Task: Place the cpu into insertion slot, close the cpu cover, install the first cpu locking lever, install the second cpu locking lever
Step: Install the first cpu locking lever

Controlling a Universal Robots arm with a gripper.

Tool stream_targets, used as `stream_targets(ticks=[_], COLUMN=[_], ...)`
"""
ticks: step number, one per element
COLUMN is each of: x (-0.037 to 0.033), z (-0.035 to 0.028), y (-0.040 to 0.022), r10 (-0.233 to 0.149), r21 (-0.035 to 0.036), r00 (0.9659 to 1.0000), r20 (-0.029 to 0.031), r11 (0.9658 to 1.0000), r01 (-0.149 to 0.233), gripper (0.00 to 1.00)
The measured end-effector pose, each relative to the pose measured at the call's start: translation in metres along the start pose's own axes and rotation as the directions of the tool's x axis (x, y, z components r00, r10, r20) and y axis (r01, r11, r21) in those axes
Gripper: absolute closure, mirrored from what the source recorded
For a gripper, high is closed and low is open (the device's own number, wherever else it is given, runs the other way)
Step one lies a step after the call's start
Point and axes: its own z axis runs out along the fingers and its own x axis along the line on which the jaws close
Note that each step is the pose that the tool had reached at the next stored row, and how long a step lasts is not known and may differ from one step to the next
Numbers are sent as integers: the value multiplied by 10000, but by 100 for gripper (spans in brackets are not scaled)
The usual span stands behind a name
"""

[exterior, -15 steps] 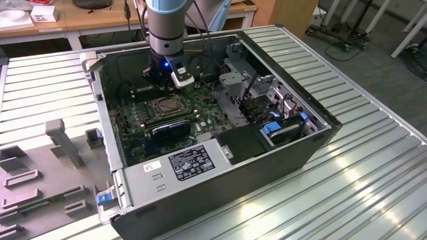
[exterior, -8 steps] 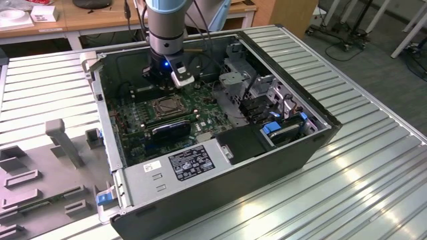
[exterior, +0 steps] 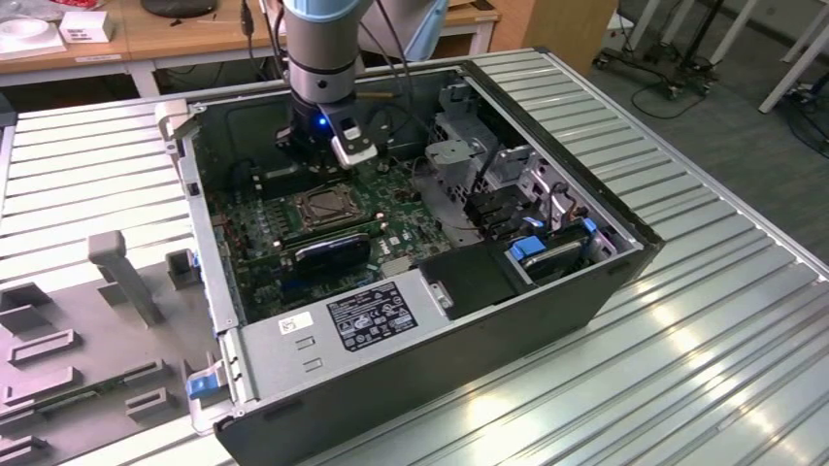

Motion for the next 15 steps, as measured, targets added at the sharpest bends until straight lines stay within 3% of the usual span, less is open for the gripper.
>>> stream_targets(ticks=[4,7,15], x=[87,88,97], z=[0,-4,-115], y=[-28,-28,-9], r10=[104,305,447], r21=[-12,-18,-40], r00=[9999,9995,9989], r20=[28,63,122], r11=[9999,9995,9990], r01=[-104,-305,-447], gripper=[89,89,89])
